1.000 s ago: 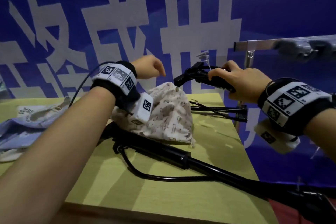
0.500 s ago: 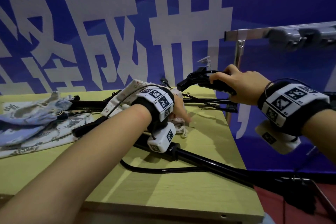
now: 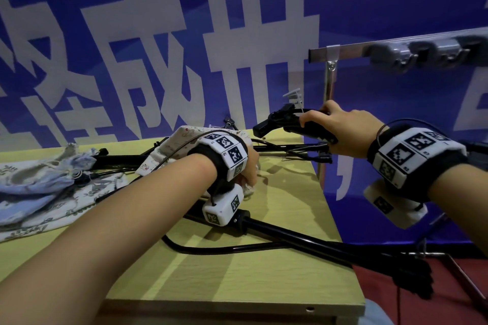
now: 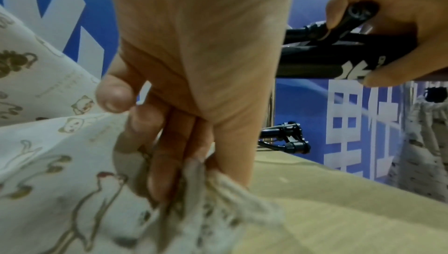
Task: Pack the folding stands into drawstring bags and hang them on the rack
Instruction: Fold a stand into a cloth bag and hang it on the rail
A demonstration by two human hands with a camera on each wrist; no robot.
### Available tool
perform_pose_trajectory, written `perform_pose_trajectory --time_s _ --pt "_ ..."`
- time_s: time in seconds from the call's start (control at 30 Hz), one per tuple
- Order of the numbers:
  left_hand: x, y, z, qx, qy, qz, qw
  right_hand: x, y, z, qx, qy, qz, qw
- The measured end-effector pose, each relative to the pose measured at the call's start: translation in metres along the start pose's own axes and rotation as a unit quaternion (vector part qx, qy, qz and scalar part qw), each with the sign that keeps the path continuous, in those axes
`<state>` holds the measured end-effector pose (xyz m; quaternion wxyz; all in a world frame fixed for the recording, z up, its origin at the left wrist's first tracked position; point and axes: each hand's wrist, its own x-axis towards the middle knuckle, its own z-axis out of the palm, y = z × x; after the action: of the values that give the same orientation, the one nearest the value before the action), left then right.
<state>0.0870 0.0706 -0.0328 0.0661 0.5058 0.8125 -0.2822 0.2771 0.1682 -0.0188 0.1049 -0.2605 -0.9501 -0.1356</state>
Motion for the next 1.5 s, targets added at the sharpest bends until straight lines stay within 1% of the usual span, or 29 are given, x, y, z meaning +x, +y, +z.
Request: perform_pose_trajectory --time_s 0.03,0.07,0.17,0.3,0.4,0.5,0.67,0.73,0.8,0.87,0.97,1.1,1.27,1.4,1.43,1.5 --pt "0.0 -0.001 -0.001 0.005 0.004 -0.007 1.0 -0.002 0.001 0.0 0.002 0.0 0.001 1.0" --pt "-0.002 -0.002 -0.001 -0.017 0.023 -0.013 1.0 -0.004 0.002 -0.001 0.003 0.0 0.002 1.0" --pt "-0.011 -0.014 -0.005 -0.099 0.108 -0.009 0.989 -0.009 0.006 -0.006 0.006 -0.002 0.005 1.0" --pt "-0.018 -0.043 -0.012 -0.187 0.232 0.018 0.954 -0.01 0.006 -0.012 0.027 0.011 0.014 0.999" --pt "-0.032 -0.058 -0.014 -0.175 0.26 0.026 0.949 -0.011 0.002 -0.015 0.057 0.025 0.014 0.998" --pt "-0.044 -0.069 -0.017 -0.14 0.259 0.007 0.956 -0.012 -0.005 -0.018 0.07 0.03 0.002 0.997" --pt "-0.054 -0.082 -0.018 -0.064 0.196 -0.036 0.978 -0.01 -0.013 -0.027 0.113 0.046 -0.026 0.992" --pt "-0.058 -0.083 -0.017 -0.044 0.203 -0.043 0.977 -0.01 -0.016 -0.03 0.144 0.051 -0.039 0.988" --pt "-0.063 -0.086 -0.016 -0.054 0.212 -0.038 0.975 -0.01 -0.022 -0.034 0.162 0.048 -0.06 0.984" --pt "-0.067 -0.089 -0.018 -0.089 0.211 -0.027 0.973 -0.009 -0.029 -0.035 0.15 0.039 -0.086 0.984" --pt "-0.074 -0.09 -0.02 -0.114 0.2 -0.011 0.973 -0.004 -0.04 -0.035 0.107 0.032 -0.125 0.986" --pt "-0.083 -0.092 -0.023 -0.108 0.176 -0.025 0.978 0.001 -0.051 -0.037 0.041 0.032 -0.162 0.985" --pt "-0.09 -0.096 -0.028 -0.111 0.2 -0.002 0.973 0.002 -0.063 -0.043 0.004 0.045 -0.194 0.98" --pt "-0.092 -0.101 -0.031 -0.129 0.203 -0.02 0.97 -0.002 -0.069 -0.047 -0.013 0.072 -0.223 0.972" --pt "-0.092 -0.102 -0.031 -0.135 0.2 -0.015 0.97 -0.003 -0.069 -0.049 -0.008 0.077 -0.226 0.971" --pt "-0.097 -0.1 -0.033 -0.16 0.191 0.016 0.968 -0.004 -0.07 -0.052 -0.008 0.08 -0.22 0.972"
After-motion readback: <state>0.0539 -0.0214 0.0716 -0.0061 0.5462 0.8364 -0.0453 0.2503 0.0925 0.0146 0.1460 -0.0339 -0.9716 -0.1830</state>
